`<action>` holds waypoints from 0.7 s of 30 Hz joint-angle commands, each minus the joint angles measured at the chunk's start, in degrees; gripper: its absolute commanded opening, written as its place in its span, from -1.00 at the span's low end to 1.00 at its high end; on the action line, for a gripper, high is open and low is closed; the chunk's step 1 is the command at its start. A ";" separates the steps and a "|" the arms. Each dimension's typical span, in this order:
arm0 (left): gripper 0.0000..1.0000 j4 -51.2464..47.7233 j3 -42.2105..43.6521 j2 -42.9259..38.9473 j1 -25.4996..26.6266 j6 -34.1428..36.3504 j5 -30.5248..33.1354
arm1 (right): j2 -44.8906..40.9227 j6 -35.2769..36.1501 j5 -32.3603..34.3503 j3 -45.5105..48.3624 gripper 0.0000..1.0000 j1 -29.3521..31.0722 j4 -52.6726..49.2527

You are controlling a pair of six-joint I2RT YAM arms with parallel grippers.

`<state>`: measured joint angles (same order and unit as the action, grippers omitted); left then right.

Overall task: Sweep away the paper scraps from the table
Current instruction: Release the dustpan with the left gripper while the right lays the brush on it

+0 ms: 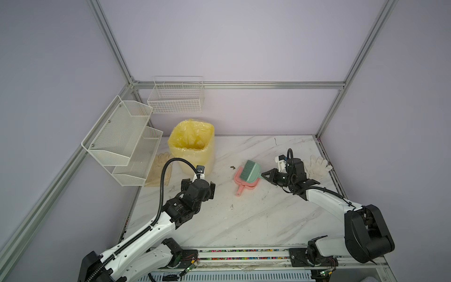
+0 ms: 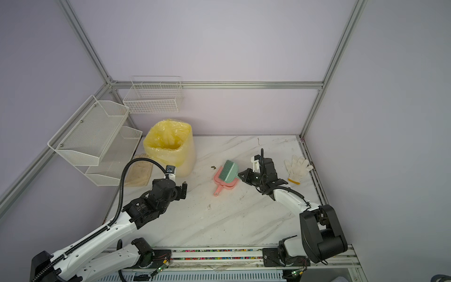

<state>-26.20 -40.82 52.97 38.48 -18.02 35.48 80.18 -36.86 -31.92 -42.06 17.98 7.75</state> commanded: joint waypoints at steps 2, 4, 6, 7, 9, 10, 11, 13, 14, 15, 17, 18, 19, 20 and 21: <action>1.00 -0.28 2.92 -1.16 -0.95 -4.03 3.00 | 2.40 -2.10 -1.39 1.62 -1.00 -0.23 6.84; 0.99 0.09 3.86 -2.25 -1.08 -4.19 2.89 | 3.97 -1.87 -1.22 2.02 -1.00 -0.26 7.28; 1.00 0.36 4.51 -3.11 -1.28 -4.39 2.90 | 5.55 -0.96 -0.40 1.90 -1.00 -0.26 6.32; 1.00 0.67 4.84 -3.51 -1.31 -4.43 2.76 | 6.28 -0.34 0.19 1.68 -0.99 -0.32 5.63; 1.00 1.01 5.30 -4.01 -1.52 -4.51 2.53 | 7.23 0.18 0.82 1.65 -0.81 -0.34 5.03; 1.00 1.04 5.46 -4.11 -1.61 -4.59 2.46 | 7.54 0.60 1.38 1.47 -0.69 -0.28 4.38; 1.00 1.22 5.56 -4.14 -1.70 -4.57 2.32 | 7.69 0.98 1.88 1.17 -0.59 -0.27 3.72; 0.99 0.93 5.47 -3.85 -1.89 -4.82 2.37 | 7.71 1.94 3.50 0.36 -0.41 -0.23 1.57; 0.99 0.72 5.49 -3.74 -1.92 -5.00 2.60 | 7.61 2.37 4.53 -0.20 -0.30 -0.23 0.08; 0.99 0.57 5.47 -3.57 -1.99 -5.22 2.78 | 7.32 2.97 5.56 -0.65 -0.21 -0.25 -1.46; 1.00 0.38 5.48 -3.47 -2.07 -5.44 3.09 | 6.56 3.80 6.28 -1.01 -0.08 -0.27 -2.87; 1.00 0.20 5.50 -3.45 -2.14 -5.65 3.18 | 5.98 3.87 6.47 -0.98 -0.04 -0.24 -3.18; 1.00 0.13 5.55 -3.44 -2.18 -5.86 3.27 | 5.45 4.14 6.81 -1.07 0.04 -0.25 -3.58; 1.00 0.02 5.57 -3.56 -2.29 -6.02 3.40 | 4.96 4.33 7.05 -1.16 0.09 -0.22 -4.14; 1.00 -0.10 5.66 -3.66 -2.27 -6.17 3.60 | 4.52 4.58 7.37 -1.34 0.13 -0.25 -4.81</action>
<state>-26.79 -37.56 49.69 36.64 -22.02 37.15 86.85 -33.78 -26.63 -41.78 17.98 6.04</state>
